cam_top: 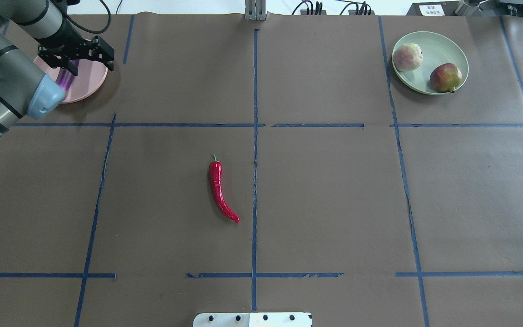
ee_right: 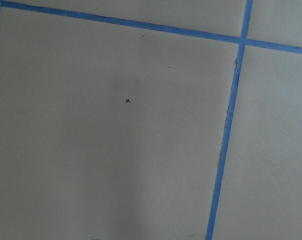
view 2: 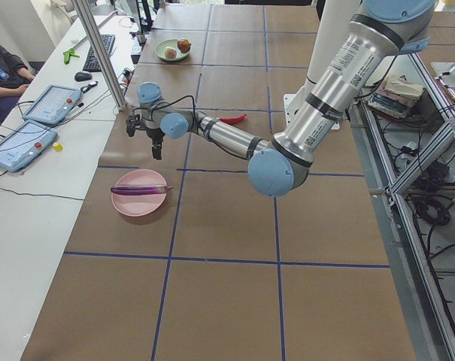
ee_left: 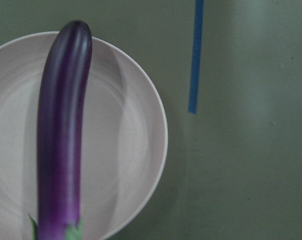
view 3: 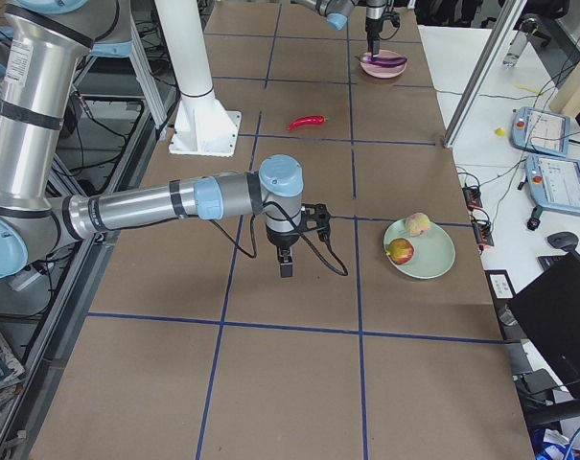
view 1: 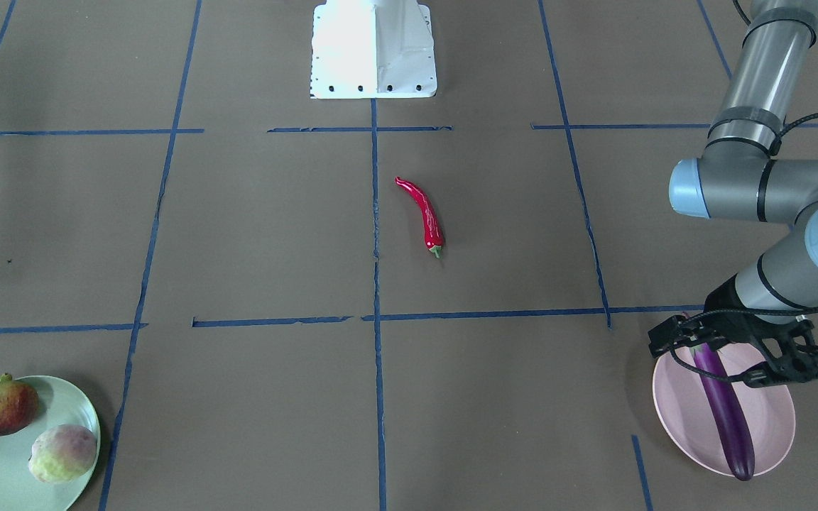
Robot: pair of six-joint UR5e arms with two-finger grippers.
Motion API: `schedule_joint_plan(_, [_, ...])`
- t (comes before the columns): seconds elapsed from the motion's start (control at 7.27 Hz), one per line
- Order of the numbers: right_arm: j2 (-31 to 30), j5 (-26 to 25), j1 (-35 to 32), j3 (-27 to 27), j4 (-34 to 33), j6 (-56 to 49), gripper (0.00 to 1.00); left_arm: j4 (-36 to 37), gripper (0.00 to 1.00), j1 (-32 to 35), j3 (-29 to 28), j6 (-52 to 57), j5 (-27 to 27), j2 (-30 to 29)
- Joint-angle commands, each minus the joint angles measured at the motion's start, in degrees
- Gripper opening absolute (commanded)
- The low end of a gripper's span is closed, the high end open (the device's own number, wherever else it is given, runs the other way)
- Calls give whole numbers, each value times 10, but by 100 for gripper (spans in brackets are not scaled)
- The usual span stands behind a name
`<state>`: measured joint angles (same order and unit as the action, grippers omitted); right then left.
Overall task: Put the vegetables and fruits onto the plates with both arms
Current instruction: 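Carry the eggplant to the pink plate and release it, then move the left gripper to the red chili pepper and grasp it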
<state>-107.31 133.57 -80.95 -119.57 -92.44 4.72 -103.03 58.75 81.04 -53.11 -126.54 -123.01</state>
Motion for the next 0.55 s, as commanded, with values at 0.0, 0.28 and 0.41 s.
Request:
schedule_joint_plan(0.0, [0,0,0,4,2,1,100,106,100,-131,119,-144,57,-3])
schedule_joint_plan(0.28, [1,-1,0,6,2,1,100,126,100,-269,135,-268,172,-34])
schedule_joint_plan(0.41, [1,-1,0,8,2,0,100,124,100,-300,131,-301,198,-48])
